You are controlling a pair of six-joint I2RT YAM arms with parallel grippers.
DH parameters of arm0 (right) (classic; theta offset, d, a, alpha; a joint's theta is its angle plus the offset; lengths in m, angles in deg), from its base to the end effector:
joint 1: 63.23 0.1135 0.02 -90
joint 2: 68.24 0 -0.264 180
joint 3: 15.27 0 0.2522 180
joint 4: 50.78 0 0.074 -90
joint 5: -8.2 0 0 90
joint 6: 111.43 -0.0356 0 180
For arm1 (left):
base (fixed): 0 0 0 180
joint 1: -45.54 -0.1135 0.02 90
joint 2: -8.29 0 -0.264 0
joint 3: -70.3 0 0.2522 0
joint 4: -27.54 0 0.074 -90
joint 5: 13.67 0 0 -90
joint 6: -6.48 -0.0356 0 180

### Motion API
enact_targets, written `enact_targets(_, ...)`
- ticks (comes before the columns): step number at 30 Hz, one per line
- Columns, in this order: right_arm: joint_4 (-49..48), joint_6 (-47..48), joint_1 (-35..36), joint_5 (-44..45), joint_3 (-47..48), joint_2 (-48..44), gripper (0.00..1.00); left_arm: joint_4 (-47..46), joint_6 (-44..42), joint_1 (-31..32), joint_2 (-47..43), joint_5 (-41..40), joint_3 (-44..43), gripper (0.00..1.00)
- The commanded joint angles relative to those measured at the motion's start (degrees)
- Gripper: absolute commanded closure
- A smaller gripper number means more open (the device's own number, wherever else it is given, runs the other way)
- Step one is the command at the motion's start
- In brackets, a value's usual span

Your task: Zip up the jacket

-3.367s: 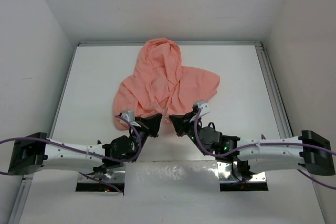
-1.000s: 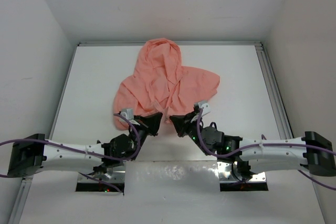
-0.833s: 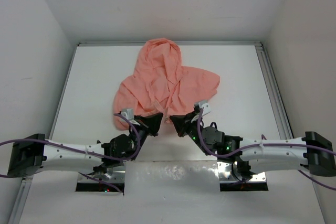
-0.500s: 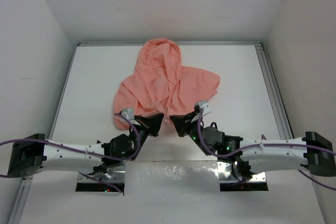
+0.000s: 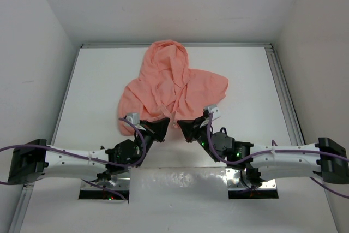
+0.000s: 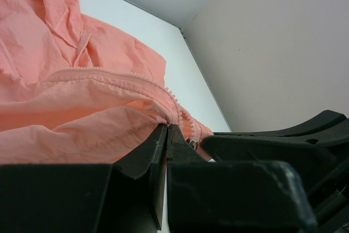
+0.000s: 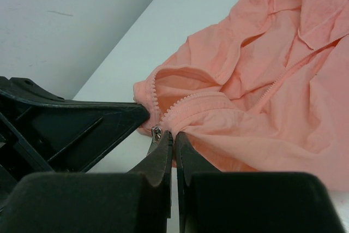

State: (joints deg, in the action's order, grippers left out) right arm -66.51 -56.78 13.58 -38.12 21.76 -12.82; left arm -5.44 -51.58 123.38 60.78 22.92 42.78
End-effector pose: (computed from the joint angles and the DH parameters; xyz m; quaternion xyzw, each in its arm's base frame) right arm 0.0717 0.1980 0.2467 0.0026 0.7189 0.3817 0.5810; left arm 0.0663 -0.1721 0.2297 -0.0838 0.6719 -0.3820 0.6290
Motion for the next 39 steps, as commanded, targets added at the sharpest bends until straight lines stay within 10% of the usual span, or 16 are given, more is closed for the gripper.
enact_targets(1,-2.23,0.29,0.44,0.79,0.29,-0.4,1.0,-1.25,0.05,-0.59,-0.63,-0.21,-0.3,1.0)
enact_targets(39,-1.35,0.64,0.44,0.44,1.17,-0.05,1.0,-1.6,-0.04,-0.59,-1.16,0.59,-0.04,1.0)
